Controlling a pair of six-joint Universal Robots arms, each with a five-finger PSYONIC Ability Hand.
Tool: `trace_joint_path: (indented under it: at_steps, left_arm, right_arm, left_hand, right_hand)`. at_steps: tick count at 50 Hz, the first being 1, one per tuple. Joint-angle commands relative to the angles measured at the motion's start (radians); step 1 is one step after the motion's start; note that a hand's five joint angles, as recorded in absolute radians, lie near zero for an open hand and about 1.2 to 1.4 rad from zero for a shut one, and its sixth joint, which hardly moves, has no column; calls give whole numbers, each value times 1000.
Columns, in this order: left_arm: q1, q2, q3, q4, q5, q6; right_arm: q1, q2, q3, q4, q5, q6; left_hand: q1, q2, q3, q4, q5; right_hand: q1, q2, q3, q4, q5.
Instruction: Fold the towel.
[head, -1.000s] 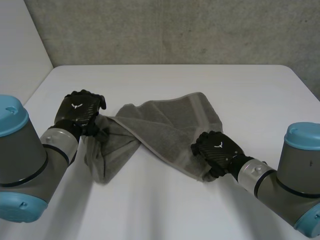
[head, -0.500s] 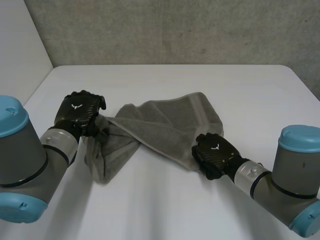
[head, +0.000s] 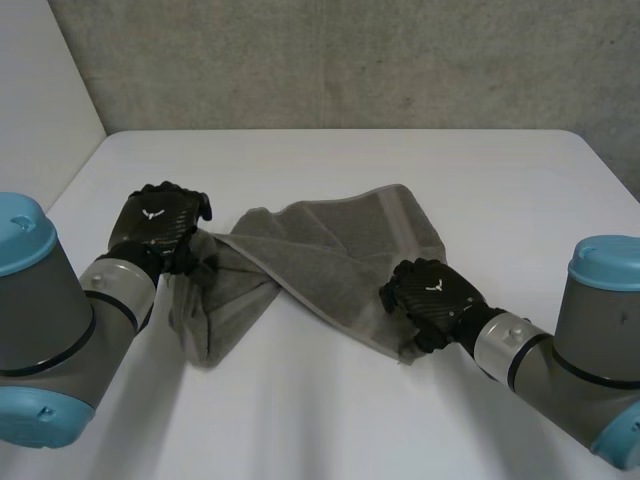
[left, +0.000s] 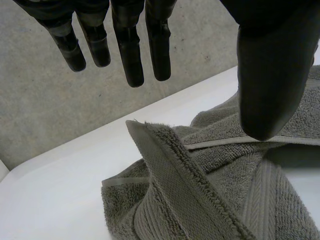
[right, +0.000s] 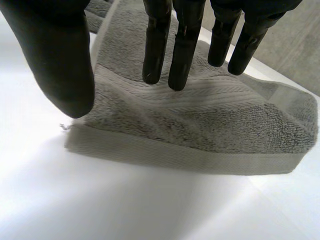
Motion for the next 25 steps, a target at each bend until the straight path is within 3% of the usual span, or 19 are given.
trace_joint_path:
  at_steps: [1,25]
  left_arm:
    - [0,-1,-2,0,0,0]
    - [-2,-3,-5,0,0,0]
  right_arm:
    - [4,-35,45,14,-3,-1]
    - [-11,31,32,-44,-17,-14]
  left_hand:
    - [-63,-47,-50,-56,-12]
    - [-63,-47,-50,-56,-12]
  right_hand:
    - [-38,-52,-35,-58,-24]
    - [62,48,-35,-58,76]
